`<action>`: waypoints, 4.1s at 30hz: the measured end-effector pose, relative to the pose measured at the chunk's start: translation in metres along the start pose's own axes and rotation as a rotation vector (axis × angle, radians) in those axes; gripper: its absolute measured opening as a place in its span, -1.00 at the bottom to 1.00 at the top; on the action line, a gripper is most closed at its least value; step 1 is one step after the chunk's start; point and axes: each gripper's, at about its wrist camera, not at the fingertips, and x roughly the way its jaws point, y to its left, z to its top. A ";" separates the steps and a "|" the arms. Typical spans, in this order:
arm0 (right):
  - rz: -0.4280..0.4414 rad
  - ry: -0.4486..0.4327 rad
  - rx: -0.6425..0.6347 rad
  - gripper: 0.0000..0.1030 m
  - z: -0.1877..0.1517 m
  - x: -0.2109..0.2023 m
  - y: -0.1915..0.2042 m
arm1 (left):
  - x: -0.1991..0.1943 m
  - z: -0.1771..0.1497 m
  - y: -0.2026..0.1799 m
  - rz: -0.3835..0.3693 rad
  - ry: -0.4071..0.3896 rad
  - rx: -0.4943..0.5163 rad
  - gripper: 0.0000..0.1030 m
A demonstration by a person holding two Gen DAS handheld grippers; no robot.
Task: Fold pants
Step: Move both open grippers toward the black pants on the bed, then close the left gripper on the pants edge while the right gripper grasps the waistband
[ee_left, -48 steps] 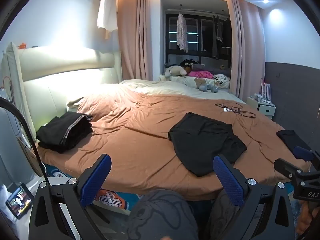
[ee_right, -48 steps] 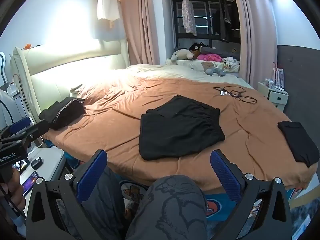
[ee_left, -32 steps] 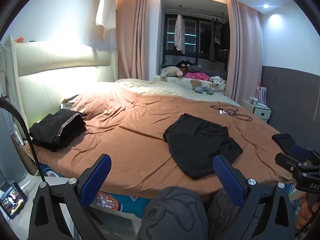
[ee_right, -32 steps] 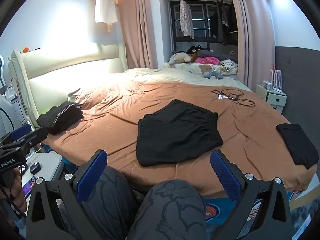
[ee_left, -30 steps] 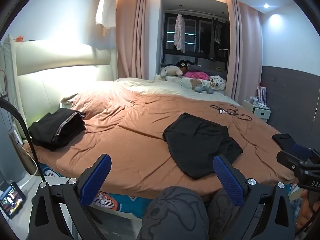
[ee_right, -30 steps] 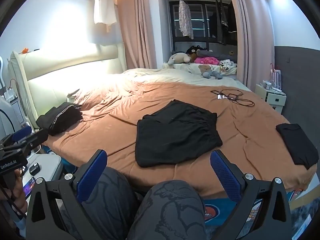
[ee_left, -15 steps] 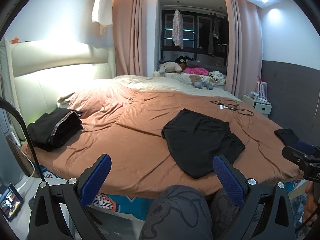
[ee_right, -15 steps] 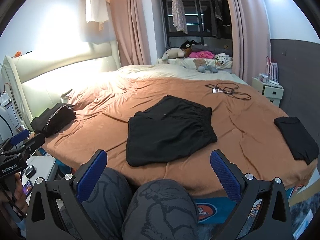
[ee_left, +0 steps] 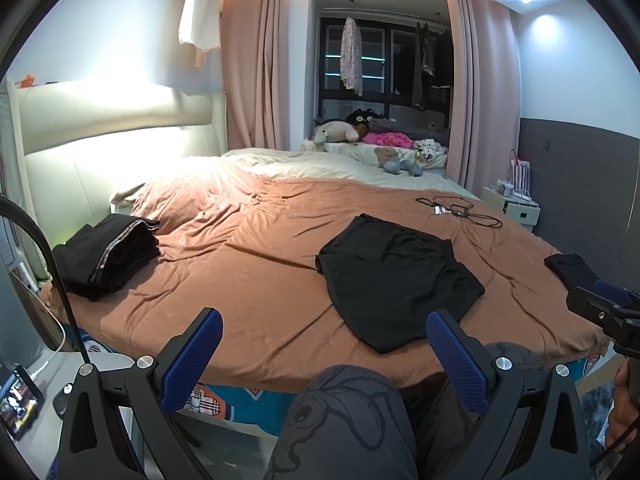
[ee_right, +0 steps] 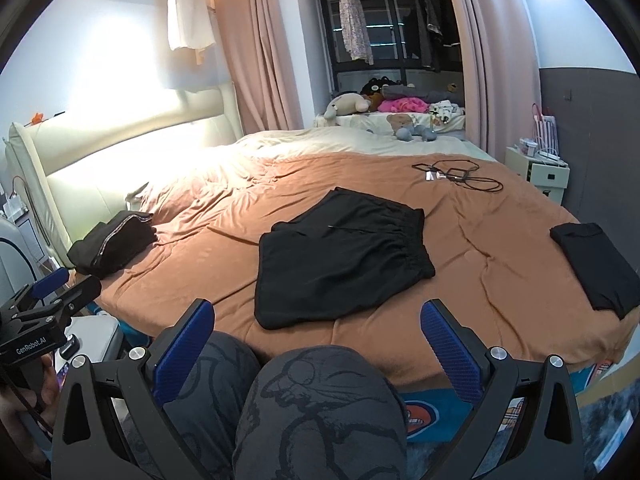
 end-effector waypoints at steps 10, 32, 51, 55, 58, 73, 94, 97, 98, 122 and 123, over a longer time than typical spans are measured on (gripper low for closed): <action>0.006 0.005 -0.001 1.00 -0.001 0.001 -0.003 | 0.004 0.002 0.005 0.004 0.009 -0.014 1.00; 0.022 0.031 0.012 1.00 -0.001 0.011 -0.008 | 0.008 0.003 0.007 0.000 0.018 -0.034 1.00; -0.008 0.089 0.110 1.00 0.020 0.065 -0.044 | 0.091 0.010 -0.003 -0.082 0.164 -0.073 0.71; -0.010 0.112 0.140 1.00 0.026 0.082 -0.060 | 0.113 0.010 -0.003 -0.089 0.194 -0.089 0.66; -0.010 0.133 0.165 1.00 0.030 0.095 -0.070 | 0.130 0.010 0.000 -0.101 0.227 -0.108 0.60; 0.032 0.202 0.273 0.92 0.041 0.156 -0.123 | 0.212 -0.012 0.010 -0.221 0.488 -0.283 0.08; 0.181 0.318 0.408 0.76 0.023 0.228 -0.180 | 0.278 -0.046 0.001 -0.338 0.800 -0.524 -0.11; 0.198 0.329 0.432 0.76 0.020 0.235 -0.187 | 0.283 -0.053 0.000 -0.334 0.835 -0.556 -0.12; 0.203 0.333 0.439 0.76 0.019 0.237 -0.189 | 0.284 -0.054 0.000 -0.329 0.843 -0.560 -0.12; 0.236 0.388 0.576 0.75 0.015 0.289 -0.197 | 0.293 -0.073 -0.005 -0.375 0.891 -0.646 -0.31; 0.230 0.388 0.578 0.74 0.016 0.291 -0.197 | 0.292 -0.074 -0.006 -0.371 0.897 -0.634 -0.42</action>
